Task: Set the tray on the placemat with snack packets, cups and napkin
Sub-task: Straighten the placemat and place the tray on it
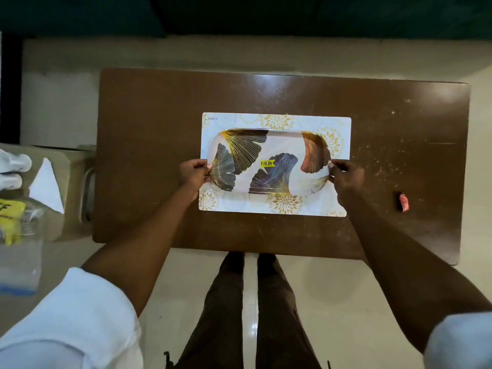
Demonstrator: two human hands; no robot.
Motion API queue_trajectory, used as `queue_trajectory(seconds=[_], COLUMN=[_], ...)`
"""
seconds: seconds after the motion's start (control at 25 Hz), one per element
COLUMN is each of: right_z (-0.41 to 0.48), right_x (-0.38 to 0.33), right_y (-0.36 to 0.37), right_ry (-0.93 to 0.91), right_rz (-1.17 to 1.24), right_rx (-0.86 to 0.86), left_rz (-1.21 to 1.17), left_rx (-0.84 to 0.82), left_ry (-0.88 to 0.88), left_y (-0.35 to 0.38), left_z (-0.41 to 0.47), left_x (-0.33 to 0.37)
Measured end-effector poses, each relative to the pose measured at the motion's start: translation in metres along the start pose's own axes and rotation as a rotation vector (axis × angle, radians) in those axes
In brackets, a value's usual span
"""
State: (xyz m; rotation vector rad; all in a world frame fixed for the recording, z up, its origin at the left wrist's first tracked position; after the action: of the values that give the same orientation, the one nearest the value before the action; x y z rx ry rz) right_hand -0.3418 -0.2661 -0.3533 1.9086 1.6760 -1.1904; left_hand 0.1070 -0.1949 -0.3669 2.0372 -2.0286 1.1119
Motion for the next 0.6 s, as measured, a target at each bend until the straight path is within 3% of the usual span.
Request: queue_trajectory(seconds=[0.6], right_z=[0.02], right_x=[0.017], right_y=[-0.012], right_ry=[0.041], right_rz=[0.001], right_rx=[0.062], left_rz=[-0.025], left_rx=[0.026], left_ry=[-0.011], left_y=[0.018], left_z=[0.008], left_x=[0.0])
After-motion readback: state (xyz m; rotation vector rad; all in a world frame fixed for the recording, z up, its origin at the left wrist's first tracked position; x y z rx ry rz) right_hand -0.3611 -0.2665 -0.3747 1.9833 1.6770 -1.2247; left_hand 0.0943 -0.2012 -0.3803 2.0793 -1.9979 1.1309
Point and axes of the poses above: each hand's wrist, its own z-axis towards the middle knuckle, its own y-axis out of the palm, x = y × z, the point moved 8 cm from there along z, towards the middle knuckle, and after that the axes turned 10 degrees about z, right-handed, at the moved point
